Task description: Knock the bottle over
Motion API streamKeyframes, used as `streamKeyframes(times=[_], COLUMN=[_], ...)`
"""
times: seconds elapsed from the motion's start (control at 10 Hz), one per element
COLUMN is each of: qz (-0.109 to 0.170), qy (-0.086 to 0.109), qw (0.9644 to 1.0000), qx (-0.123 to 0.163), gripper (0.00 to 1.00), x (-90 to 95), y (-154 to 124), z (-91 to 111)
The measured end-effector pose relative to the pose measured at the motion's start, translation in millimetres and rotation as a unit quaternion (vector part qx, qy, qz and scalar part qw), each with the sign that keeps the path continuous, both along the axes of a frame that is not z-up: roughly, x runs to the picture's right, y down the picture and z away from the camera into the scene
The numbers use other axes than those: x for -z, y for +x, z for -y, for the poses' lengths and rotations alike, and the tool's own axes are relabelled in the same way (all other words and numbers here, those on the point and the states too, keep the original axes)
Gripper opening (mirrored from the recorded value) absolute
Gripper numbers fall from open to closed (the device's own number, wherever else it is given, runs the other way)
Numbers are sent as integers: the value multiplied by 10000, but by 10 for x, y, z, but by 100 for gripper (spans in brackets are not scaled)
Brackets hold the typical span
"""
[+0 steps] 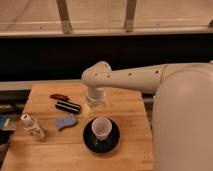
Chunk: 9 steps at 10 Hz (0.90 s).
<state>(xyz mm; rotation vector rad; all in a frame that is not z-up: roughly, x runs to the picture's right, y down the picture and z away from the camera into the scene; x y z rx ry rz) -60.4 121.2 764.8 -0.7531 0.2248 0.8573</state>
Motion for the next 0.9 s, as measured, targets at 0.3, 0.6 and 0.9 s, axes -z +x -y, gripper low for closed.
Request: streamKeyframes(times=[0.3,0.6,0.9], qz=[0,222,713], qy=[-1,-133,-293], qw=[10000,9995,9956], qx=[1,201,542], gripper=[24,0,0], x=[0,-35,-85], y=[-1,-178,-794], z=[1,-68,-153])
